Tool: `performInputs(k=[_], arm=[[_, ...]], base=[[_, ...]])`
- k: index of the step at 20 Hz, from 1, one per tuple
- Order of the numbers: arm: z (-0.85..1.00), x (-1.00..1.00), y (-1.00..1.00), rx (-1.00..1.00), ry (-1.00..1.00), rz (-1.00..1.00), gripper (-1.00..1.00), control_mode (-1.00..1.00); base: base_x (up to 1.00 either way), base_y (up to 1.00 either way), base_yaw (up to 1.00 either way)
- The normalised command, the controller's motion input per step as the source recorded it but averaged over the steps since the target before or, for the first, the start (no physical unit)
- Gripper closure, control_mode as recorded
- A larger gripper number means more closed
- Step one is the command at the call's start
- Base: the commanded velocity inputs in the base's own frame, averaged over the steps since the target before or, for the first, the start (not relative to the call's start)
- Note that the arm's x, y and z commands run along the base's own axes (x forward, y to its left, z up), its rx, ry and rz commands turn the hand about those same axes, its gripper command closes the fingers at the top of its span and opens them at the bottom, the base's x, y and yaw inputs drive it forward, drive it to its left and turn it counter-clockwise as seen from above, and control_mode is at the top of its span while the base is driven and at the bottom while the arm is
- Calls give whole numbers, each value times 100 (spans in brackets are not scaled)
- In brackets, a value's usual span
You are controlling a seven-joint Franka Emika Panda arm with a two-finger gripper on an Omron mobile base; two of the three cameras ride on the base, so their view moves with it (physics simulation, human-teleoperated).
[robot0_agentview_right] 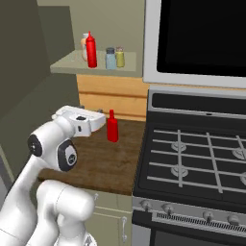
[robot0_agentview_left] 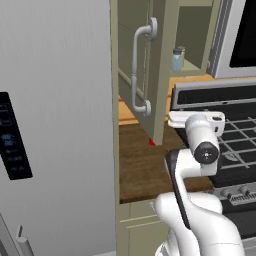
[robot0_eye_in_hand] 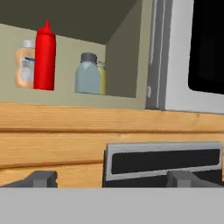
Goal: Put the shaker and condiment bottle from the counter next to their counterparts in the cabinet.
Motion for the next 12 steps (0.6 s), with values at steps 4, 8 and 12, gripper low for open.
performInputs(k=[4,8,12], arm=[[-100,-88,0,-9,27,0,-100,-100],[-76,-44,0,-4,14,0,-100,-100],[-2,-1,0,0,1,0,-100,-100]], base=[[0,0,0],[0,0,0],[0,0,0]])
